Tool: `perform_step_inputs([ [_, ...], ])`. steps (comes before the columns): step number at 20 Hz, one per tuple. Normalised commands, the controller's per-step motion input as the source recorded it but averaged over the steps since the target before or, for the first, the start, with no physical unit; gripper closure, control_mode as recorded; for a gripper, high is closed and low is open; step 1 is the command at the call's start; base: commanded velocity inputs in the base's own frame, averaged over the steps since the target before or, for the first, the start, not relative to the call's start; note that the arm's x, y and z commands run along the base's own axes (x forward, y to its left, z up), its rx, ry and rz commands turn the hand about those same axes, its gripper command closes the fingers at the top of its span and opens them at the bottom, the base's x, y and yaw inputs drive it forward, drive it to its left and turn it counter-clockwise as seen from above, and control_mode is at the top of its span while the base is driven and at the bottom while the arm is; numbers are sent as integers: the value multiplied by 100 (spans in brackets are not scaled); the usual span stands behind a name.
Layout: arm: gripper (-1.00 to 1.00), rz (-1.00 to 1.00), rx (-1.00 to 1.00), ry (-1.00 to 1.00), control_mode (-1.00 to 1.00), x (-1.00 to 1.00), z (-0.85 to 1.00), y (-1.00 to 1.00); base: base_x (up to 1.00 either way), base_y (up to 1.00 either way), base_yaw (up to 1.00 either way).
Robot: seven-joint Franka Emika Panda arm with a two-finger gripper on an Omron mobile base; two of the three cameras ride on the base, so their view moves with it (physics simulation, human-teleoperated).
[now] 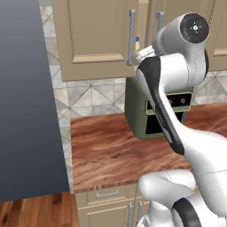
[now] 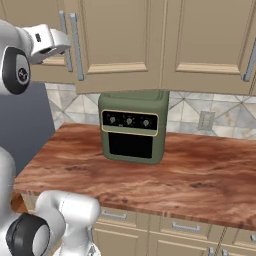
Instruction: The dining table condiment station is running low on mayonnaise. Refill the condiment station by opening the cabinet and taking the mayonnaise from the cabinet and placing it on the dining table.
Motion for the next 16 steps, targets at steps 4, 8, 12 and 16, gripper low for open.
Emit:
perform_step_inputs([
  [4, -100, 6, -37, 1, -100, 7, -37, 62, 0, 0, 0],
  [8, -100, 16, -28, 4, -100, 27, -24, 22, 0, 0, 0],
  [12, -100, 5, -23, 11, -100, 62, -18, 3, 0, 0, 0],
  [16, -100, 8, -14, 9, -100, 60, -11, 1, 0, 0, 0],
])
